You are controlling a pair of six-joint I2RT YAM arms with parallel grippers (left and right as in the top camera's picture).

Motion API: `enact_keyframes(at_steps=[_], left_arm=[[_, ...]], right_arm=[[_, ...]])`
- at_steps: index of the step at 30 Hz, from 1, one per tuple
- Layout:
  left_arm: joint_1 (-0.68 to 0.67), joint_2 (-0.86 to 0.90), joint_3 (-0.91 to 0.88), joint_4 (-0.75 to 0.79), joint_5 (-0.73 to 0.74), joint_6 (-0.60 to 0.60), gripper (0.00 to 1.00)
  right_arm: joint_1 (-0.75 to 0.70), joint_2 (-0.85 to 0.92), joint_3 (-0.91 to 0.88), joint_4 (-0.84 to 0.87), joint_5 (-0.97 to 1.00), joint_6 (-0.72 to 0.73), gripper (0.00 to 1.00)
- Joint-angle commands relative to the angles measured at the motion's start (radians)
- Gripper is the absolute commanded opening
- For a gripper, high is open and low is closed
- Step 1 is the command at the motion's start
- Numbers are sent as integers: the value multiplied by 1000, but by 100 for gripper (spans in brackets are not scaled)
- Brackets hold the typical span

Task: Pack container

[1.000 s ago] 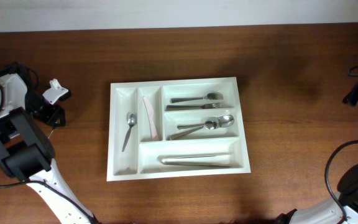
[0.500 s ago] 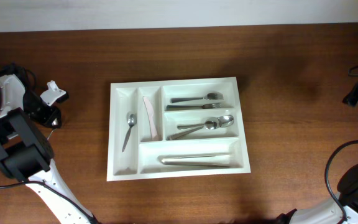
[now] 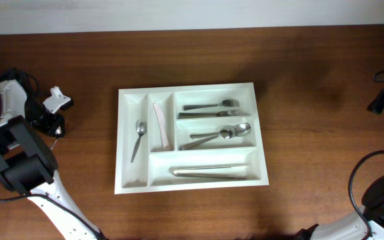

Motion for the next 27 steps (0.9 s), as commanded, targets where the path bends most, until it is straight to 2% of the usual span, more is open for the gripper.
enact_keyframes(at_steps=[1, 5, 13, 16, 27], left_arm=[[6, 8, 11, -4, 23, 8, 36], [6, 8, 11, -2, 23, 8, 27], [6, 8, 11, 0, 45, 8, 24], [6, 8, 11, 0, 46, 8, 16], [6, 8, 11, 0, 46, 8, 16]], right_arm=[[1, -22, -5, 0, -13, 5, 99], [1, -22, -5, 0, -13, 5, 99], [1, -22, -5, 0, -13, 5, 99], [1, -22, -5, 0, -13, 5, 99], [1, -22, -5, 0, -13, 5, 99]])
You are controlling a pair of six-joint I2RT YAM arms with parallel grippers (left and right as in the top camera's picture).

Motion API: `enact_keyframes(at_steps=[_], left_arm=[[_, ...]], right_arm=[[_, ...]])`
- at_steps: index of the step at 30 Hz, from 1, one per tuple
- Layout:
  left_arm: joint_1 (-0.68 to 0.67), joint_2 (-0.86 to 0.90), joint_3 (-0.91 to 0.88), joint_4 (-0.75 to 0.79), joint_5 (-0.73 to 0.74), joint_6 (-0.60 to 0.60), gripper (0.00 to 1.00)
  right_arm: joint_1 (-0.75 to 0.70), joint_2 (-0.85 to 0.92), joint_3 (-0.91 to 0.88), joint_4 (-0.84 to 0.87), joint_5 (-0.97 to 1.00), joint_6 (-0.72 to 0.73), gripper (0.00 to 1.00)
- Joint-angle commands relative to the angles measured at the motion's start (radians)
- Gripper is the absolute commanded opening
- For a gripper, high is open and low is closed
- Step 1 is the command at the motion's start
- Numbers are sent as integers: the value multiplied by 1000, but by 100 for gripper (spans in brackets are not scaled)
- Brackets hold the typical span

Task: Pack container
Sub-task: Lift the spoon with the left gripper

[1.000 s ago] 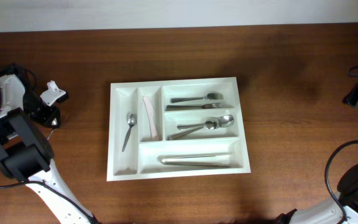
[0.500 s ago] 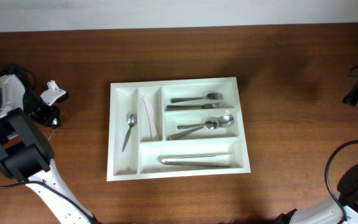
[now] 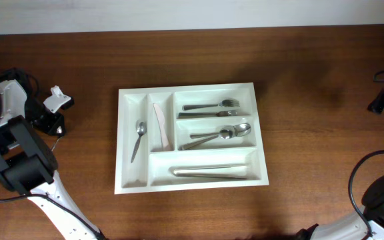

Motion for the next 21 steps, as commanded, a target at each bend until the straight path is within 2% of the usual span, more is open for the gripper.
enact_keyframes(at_steps=[1, 5, 13, 18, 21], left_arm=[[6, 8, 11, 0, 22, 8, 16], [6, 8, 11, 3, 26, 8, 16], [-3, 8, 11, 11, 201, 8, 16], [-17, 7, 15, 12, 207, 2, 15], [-27, 7, 29, 24, 207, -54, 15]], right_arm=[[1, -22, -5, 0, -13, 5, 99], [1, -22, -5, 0, -13, 5, 99], [1, -22, -5, 0, -13, 5, 99], [1, -22, -5, 0, -13, 5, 99], [1, -22, -5, 0, -13, 5, 99]])
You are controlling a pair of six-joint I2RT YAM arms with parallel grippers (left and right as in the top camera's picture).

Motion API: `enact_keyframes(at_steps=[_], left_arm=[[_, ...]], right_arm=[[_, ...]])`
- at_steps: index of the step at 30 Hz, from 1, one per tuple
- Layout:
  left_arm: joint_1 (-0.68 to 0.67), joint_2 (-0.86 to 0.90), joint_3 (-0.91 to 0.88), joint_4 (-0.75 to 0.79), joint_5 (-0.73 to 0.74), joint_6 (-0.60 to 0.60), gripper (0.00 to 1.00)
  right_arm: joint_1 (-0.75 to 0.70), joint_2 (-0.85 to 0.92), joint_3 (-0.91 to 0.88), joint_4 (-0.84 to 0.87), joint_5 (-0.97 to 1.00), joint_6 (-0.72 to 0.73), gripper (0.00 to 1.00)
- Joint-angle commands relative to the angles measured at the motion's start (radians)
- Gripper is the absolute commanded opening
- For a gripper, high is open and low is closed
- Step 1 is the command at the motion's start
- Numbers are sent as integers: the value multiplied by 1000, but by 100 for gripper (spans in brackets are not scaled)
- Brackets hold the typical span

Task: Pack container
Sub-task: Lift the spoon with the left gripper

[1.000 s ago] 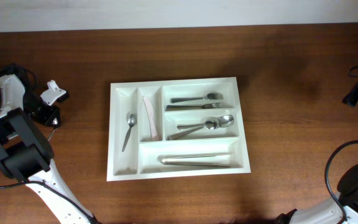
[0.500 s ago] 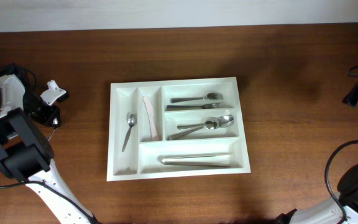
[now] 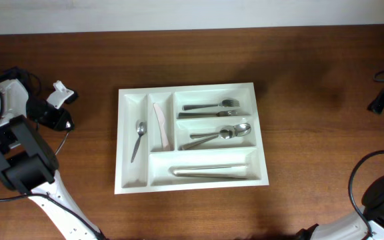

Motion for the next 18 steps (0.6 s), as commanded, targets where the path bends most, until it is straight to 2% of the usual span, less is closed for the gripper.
enact_keyframes(at_steps=[1, 5, 10, 18], left_arm=[[-17, 7, 36, 14, 41, -68, 15], [-26, 7, 96, 14, 41, -149, 9], [-28, 7, 215, 2, 108, -277, 8], [-28, 7, 388, -102, 364, -287, 8]], right_arm=[[1, -22, -5, 0, -12, 5, 99], [1, -22, -5, 0, -12, 5, 99], [1, -22, -5, 0, -12, 5, 99], [1, -22, -5, 0, -12, 5, 99]])
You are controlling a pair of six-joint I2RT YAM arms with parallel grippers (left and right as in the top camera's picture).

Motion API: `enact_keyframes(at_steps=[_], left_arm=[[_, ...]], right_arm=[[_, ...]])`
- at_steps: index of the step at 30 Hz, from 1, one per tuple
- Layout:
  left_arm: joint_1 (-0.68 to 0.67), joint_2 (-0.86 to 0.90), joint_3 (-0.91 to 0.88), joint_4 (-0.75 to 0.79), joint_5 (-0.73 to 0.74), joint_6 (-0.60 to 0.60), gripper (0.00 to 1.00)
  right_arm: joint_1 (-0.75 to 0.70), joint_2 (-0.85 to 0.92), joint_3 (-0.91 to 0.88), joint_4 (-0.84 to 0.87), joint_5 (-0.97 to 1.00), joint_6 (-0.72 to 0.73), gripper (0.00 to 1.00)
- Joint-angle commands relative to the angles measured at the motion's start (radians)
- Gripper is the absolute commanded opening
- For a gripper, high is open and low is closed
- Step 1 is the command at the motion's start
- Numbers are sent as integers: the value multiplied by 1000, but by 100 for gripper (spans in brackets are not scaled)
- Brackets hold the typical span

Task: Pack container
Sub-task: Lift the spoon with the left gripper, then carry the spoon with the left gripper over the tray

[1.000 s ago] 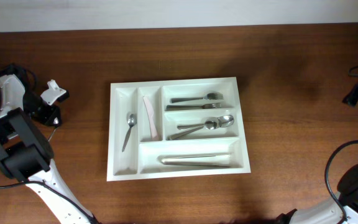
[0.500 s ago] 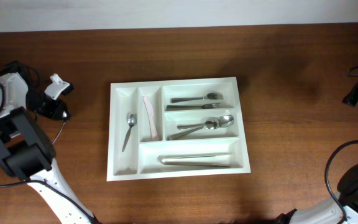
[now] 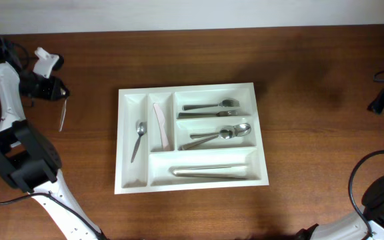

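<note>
The white cutlery tray (image 3: pixel 191 186) lies mid-table. It holds a small spoon (image 3: pixel 138 138) in the far-left slot, a white knife (image 3: pixel 160 124) beside it, forks (image 3: pixel 212 107), spoons (image 3: pixel 219 135) and long knives (image 3: pixel 212 172). My left gripper (image 3: pixel 57 91) is at the far left, well left of the tray's back corner. It is shut on the top end of a thin metal utensil (image 3: pixel 62 116) that points toward the front. My right gripper (image 3: pixel 383 100) shows only as a dark shape at the right edge.
Both arm bases stand at the front corners, the left one (image 3: pixel 22 163) just in front of the held utensil. Cables (image 3: pixel 359 177) loop at the front right. Bare wooden table (image 3: pixel 312 80) surrounds the tray.
My left gripper has moved toward the back of the table, and a thin metal utensil now shows hanging from it. The tray and the right arm are unchanged.
At the two oldest moments my left gripper stayed low on the table left of the tray, with no utensil visible. Then it had shifted slightly toward the back right. Now it is farther back, shut on a thin utensil. The tray contents never changed.
</note>
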Motion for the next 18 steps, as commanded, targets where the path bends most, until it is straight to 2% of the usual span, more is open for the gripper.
enact_keyframes(at_steps=[1, 8, 14, 18], left_arm=[[0, 7, 93, -55, 232, -29, 8], [0, 7, 169, -208, 431, -29, 8], [-13, 7, 172, -364, 507, -28, 9], [-45, 7, 172, -387, 506, -44, 9]], right_arm=[[1, -22, -5, 0, -12, 5, 99], [1, -22, -5, 0, -12, 5, 99], [1, -22, -5, 0, -12, 5, 99], [1, -22, -5, 0, -12, 5, 99]])
